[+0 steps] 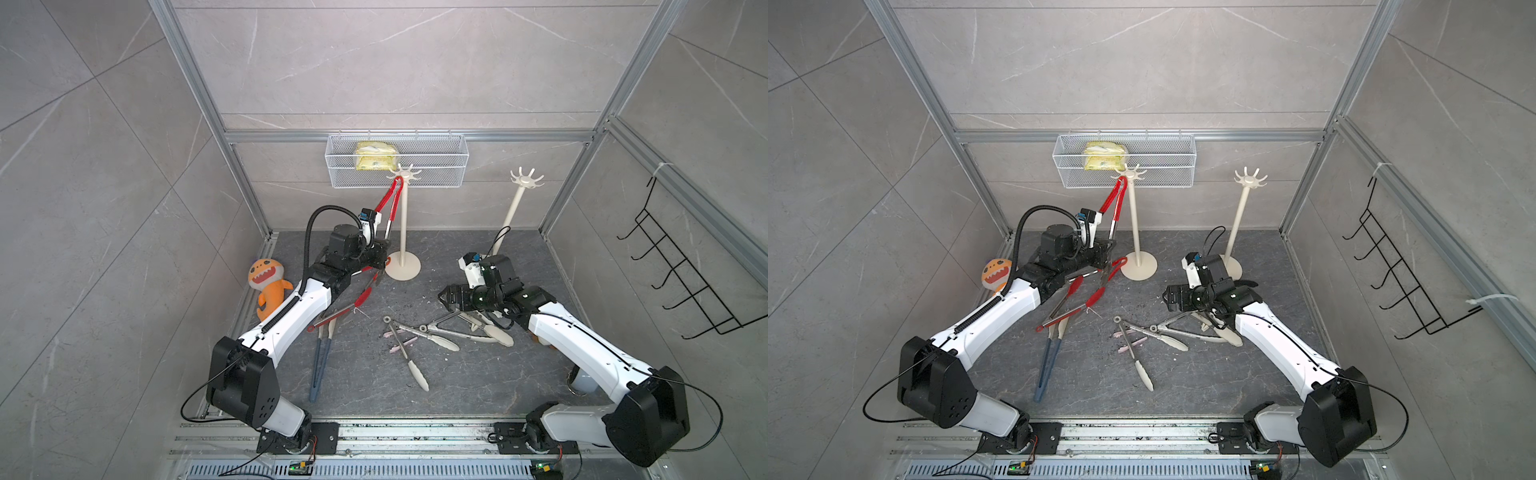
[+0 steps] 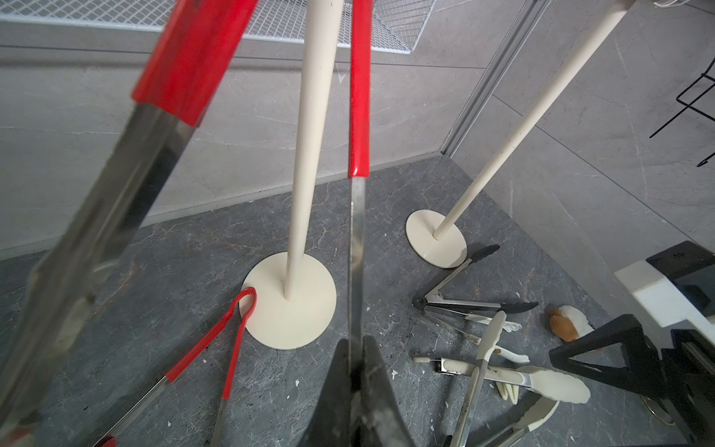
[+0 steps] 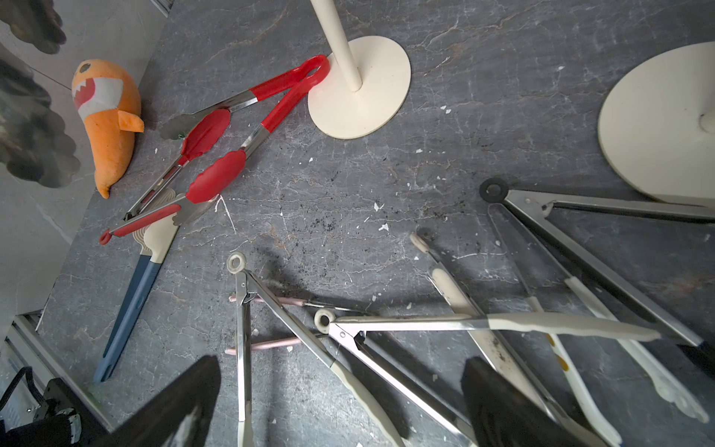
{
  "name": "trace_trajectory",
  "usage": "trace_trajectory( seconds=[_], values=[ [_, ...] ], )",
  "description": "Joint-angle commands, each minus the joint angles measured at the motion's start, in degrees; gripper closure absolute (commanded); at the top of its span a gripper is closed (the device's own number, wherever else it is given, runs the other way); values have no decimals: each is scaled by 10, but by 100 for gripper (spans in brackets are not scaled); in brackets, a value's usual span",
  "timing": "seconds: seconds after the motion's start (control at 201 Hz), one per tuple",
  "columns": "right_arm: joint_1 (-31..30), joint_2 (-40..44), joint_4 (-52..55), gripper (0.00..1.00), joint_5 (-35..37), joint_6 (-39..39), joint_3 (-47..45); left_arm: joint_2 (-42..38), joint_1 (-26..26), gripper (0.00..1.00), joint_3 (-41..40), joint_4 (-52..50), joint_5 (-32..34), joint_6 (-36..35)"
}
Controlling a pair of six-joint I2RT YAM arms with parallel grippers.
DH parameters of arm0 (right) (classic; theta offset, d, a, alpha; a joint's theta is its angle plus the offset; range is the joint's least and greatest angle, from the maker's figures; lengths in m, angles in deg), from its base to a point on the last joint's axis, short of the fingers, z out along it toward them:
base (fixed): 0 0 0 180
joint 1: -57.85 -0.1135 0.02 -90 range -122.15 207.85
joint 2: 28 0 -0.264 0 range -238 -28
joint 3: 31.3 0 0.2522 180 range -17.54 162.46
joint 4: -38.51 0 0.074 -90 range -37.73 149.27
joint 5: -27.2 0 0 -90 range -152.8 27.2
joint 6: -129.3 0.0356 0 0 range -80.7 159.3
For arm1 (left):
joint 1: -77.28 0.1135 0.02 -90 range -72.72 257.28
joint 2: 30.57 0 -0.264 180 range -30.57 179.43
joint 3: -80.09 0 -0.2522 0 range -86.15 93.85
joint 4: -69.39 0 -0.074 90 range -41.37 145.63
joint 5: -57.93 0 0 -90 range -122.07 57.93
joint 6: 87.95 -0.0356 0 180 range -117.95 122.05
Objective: Hang food tongs on kitchen utensil racks
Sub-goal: Hang the food tongs on the rack.
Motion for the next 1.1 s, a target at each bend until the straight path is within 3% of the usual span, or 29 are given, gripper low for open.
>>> trace_trajectory(
  seconds=[0.0,0.159,0.807,1.09],
  values=[
    [-5,11,-4,0,-1,8,-8,-15,-2,98,-7,2,-1,-17],
    [-5,17,-4,0,2,9,-13,-13,-3,87,-8,1,-2,-17],
    [-9,25,11,0,4,24,-1,-62,-2,21,-27,7,15,4],
    [-11,55,50,0,11,21,-6,-128,-2,9,-45,-17,23,40]
  ],
)
